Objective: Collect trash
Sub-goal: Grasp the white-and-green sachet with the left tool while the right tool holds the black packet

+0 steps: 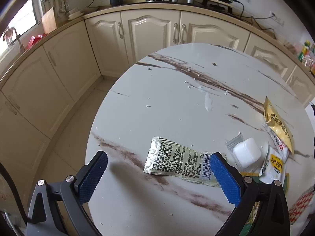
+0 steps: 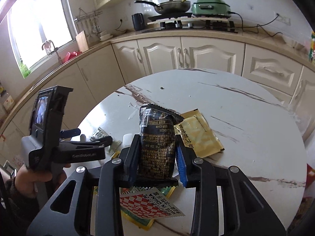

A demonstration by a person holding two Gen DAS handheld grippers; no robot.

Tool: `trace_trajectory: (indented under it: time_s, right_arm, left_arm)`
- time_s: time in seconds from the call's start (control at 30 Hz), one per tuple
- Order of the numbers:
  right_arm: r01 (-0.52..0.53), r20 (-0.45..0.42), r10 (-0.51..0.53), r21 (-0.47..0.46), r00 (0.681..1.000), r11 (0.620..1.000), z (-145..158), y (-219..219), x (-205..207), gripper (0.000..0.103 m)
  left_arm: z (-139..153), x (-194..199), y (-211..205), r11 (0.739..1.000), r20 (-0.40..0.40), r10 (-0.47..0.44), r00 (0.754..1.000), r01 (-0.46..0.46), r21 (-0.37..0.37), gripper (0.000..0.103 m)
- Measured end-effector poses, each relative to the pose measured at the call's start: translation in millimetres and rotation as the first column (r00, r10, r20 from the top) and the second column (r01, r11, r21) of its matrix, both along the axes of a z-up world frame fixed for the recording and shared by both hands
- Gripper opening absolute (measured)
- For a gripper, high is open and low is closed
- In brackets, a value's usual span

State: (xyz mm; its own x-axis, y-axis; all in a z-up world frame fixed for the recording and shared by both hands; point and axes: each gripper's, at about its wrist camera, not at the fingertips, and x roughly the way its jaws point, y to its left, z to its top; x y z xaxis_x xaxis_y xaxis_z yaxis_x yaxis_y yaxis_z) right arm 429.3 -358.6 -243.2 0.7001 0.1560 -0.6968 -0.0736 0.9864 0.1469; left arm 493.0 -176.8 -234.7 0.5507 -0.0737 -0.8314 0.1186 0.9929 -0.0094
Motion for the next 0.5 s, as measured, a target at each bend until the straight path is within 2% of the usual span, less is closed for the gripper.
trace_trajectory:
  time_s: [0.13,0.33,0.43,0.47,0.5]
  right_arm:
    - [-0.026,0.002,0.026,0.013,1.0,1.0,2,2,-5,0.033]
    - [-0.048,0.012,0.048,0.028,0.999,0.998,3,7,-11,0.032]
    - [-0.052,0.037,0.051,0.03,0.998,0.998,9,9,-14,0.031]
    - [-0.053,0.049,0.052,0.028,0.997,0.998,11,10,-15,0.03]
    - [-0.059,0.045,0.059,0.02,0.997,0.998,12,13,-14,0.024]
  left_arm:
    - [-3,-7,17,1.0,-0.017,-0.002,1.0,0.001,-0.029,0.102]
    - [3,-25,45,0.999,-0.011,0.049,0.999,-0.049,-0.013,0.102]
    - [12,-29,43,0.997,-0.001,0.045,0.999,-0.045,-0.064,0.102]
    - [14,-27,40,0.997,-0.004,0.042,0.999,-0.042,-0.065,0.102]
    - [13,-26,36,0.998,-0.006,0.035,0.999,-0.035,-0.058,0.102]
